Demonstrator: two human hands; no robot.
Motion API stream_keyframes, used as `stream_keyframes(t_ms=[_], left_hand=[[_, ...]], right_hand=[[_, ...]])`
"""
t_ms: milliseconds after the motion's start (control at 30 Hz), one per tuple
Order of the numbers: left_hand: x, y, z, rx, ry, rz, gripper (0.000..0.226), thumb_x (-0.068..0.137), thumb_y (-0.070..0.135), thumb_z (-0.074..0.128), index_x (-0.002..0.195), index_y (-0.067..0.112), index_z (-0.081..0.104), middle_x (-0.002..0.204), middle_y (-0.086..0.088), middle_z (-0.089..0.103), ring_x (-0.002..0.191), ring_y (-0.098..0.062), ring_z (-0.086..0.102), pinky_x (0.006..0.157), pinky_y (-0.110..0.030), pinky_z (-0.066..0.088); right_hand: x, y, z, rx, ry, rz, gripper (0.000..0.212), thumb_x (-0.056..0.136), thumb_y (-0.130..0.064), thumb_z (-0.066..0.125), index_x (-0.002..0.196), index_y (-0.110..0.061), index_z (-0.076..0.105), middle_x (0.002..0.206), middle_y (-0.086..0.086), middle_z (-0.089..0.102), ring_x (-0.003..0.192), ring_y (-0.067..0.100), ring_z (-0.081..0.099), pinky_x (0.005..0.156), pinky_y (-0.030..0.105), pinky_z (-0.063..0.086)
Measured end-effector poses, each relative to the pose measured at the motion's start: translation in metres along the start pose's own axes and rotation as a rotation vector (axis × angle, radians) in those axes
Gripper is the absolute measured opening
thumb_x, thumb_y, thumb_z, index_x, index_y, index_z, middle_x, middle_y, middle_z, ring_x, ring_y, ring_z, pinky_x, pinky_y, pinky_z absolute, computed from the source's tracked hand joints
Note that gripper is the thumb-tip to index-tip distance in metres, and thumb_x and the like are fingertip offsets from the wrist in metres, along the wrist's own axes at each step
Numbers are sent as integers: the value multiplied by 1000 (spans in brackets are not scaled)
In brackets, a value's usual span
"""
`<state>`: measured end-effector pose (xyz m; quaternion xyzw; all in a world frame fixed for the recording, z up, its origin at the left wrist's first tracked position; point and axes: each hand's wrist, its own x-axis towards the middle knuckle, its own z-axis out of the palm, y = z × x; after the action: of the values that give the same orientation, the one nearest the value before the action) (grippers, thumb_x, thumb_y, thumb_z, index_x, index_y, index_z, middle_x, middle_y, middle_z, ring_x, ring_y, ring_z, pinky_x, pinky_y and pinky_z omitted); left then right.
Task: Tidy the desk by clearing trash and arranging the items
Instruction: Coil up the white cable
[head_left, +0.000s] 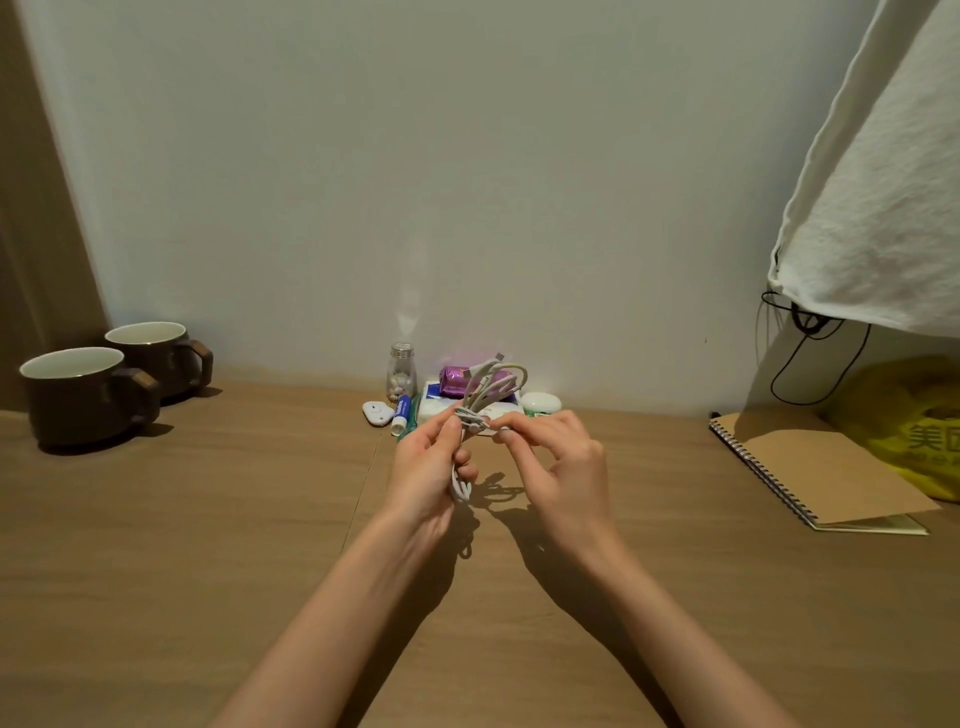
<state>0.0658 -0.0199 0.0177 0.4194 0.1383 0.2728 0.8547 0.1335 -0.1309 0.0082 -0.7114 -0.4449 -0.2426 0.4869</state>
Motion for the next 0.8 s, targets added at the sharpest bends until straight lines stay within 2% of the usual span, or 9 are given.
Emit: stream_keyframes(t_ms=[67,167,300,367,433,500,600,667,800], left_hand=[[3,-2,-2,95,-6,72,28,98,7,41,123,2,53,70,-2,47,54,-8,35,43,-17,33],[5,-3,-9,506,-39,274,26,98,15,44,120,15,59,67,4,49,55,-6,40,50,-19,33],[-1,-4,-9,797,-178,424,23,94,24,54,116,27,60,96,15,63,84,4,58,70,-9,45],[-4,-6,-6,817,-175,455,22,92,23,58,110,35,58,97,20,64,90,11,57,73,-5,44],[-4,-7,-7,826,-156,495,21,91,22,59,107,37,58,95,21,64,90,11,58,73,-6,45],[-2,-10,-8,816,-133,507,20,94,21,54,112,30,60,95,17,65,88,6,60,72,-7,45],[1,-16,-8,844,-67,471,16,99,21,43,107,23,56,77,6,57,70,-9,54,61,-18,41],[5,-19,-10,861,-34,431,15,99,21,41,102,18,55,72,3,50,66,-12,47,60,-25,38],[12,-18,-13,816,-2,307,16,100,20,40,102,13,55,69,3,46,57,-9,40,52,-23,31]], right_hand=[[1,-2,1,90,10,106,22,87,-13,68,103,-25,73,90,-30,62,93,8,59,80,21,49],[3,-1,-2,166,27,214,21,86,-15,70,101,-28,74,91,-22,67,94,3,62,78,12,48],[4,1,-10,35,47,123,21,84,-17,72,103,-25,74,92,-23,67,93,2,59,79,11,47],[4,2,-11,-22,59,60,21,83,-17,72,103,-23,75,94,-21,67,92,4,58,78,13,46],[5,1,-11,-26,56,50,19,84,-18,71,102,-23,75,94,-20,67,93,6,58,79,14,46],[5,-1,-9,8,32,72,19,86,-18,69,104,-23,74,96,-19,67,96,6,58,80,14,47],[4,-4,-6,19,-30,107,21,89,-17,66,108,-21,72,98,-17,65,99,7,57,82,24,50],[4,-3,-5,11,-55,114,22,90,-17,65,110,-19,72,98,-16,64,99,8,56,83,26,50],[5,-1,-7,17,-85,143,21,91,-16,64,110,-19,72,97,-16,64,98,9,55,79,22,49]])
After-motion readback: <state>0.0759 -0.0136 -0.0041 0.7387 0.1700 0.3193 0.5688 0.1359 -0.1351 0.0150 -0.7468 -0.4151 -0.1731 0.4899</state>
